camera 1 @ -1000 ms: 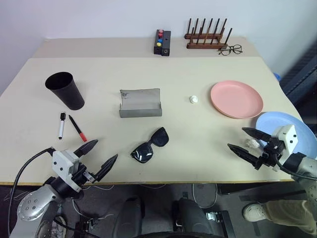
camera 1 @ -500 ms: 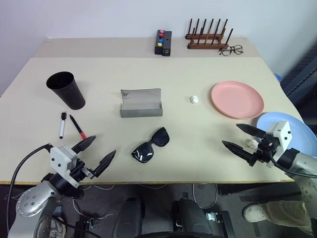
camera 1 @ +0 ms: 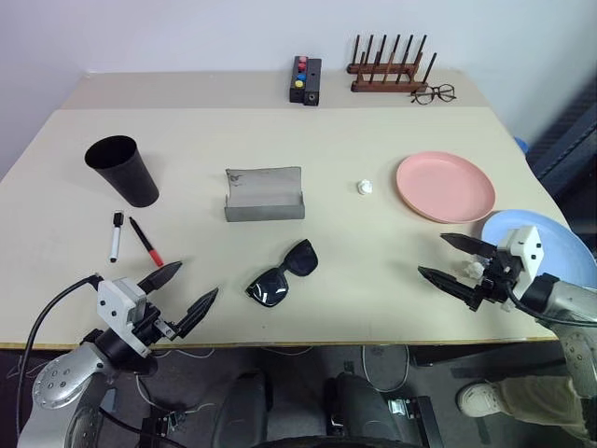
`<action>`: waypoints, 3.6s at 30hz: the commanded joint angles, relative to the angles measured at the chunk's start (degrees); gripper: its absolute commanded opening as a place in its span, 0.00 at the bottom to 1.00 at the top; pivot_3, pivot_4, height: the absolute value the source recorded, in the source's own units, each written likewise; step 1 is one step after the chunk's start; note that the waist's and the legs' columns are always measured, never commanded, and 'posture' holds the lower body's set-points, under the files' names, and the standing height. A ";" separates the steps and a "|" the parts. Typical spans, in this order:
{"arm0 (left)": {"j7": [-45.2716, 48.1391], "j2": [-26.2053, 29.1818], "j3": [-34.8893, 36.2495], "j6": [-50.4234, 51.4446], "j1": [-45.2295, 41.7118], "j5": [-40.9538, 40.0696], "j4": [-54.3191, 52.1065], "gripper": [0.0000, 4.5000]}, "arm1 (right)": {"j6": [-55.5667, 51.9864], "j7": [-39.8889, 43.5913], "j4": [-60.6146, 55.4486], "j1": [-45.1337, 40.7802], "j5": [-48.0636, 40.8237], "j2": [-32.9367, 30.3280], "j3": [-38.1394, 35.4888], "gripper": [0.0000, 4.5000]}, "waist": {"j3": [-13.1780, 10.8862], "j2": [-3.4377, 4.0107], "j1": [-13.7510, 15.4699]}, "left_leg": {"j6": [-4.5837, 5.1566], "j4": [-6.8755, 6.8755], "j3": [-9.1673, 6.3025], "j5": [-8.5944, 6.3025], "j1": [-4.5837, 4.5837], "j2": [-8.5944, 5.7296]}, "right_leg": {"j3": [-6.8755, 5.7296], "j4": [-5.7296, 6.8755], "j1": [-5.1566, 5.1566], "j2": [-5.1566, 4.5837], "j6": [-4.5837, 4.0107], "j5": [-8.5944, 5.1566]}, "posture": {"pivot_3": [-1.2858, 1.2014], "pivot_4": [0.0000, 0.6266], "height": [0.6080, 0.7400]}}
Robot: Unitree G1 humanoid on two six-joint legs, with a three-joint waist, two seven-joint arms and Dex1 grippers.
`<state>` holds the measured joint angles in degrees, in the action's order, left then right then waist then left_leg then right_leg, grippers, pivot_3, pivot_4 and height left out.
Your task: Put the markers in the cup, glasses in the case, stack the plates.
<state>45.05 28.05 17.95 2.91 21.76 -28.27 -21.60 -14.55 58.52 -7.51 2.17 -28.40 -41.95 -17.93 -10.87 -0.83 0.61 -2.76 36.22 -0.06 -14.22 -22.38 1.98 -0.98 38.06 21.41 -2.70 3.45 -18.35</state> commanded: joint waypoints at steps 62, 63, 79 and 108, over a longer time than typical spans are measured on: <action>-73.29 -19.18 8.56 58.16 -38.53 0.50 -4.63 1.00 | 6.09 15.35 16.04 -42.91 5.32 17.56 24.20 0.98 | -0.06 -0.11 -1.33 | -0.07 0.23 -0.06 0.02 -0.10 -0.11 | 0.03 0.11 0.03 -0.05 0.33 0.33 | 0.52 0.24 1.00; -73.19 -19.41 8.60 58.31 -38.63 0.79 -4.70 1.00 | 6.30 15.39 16.30 -42.86 5.33 17.53 24.10 0.98 | -0.06 -0.11 -1.30 | -0.07 0.23 -0.06 0.02 -0.10 -0.11 | 0.04 0.11 0.03 -0.06 0.33 0.33 | 0.52 0.24 1.00; -74.04 -25.04 10.51 60.77 -41.68 5.40 -2.82 1.00 | 7.17 14.97 16.68 -42.29 5.52 17.70 24.10 0.98 | -0.08 -0.14 -1.28 | -0.07 0.19 -0.06 0.02 -0.11 -0.11 | 0.03 0.10 0.05 -0.06 0.34 0.33 | 0.52 0.24 1.00; -77.85 -27.45 16.55 64.93 -50.57 15.32 3.18 1.00 | 8.41 15.03 17.37 -40.95 5.73 17.58 23.77 0.98 | -0.08 -0.14 -1.30 | -0.22 0.04 -0.06 0.10 -0.07 -0.14 | 0.03 0.09 0.08 -0.05 0.34 0.33 | 0.52 0.24 1.00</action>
<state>-33.78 0.42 35.61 66.93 -28.60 -13.17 -17.66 -7.06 73.73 11.09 -38.72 -22.44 -24.31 6.56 -10.95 -0.97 -0.69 -2.99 36.25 -0.11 -14.11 -22.45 1.84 -0.95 38.15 21.48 -2.76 3.79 -18.02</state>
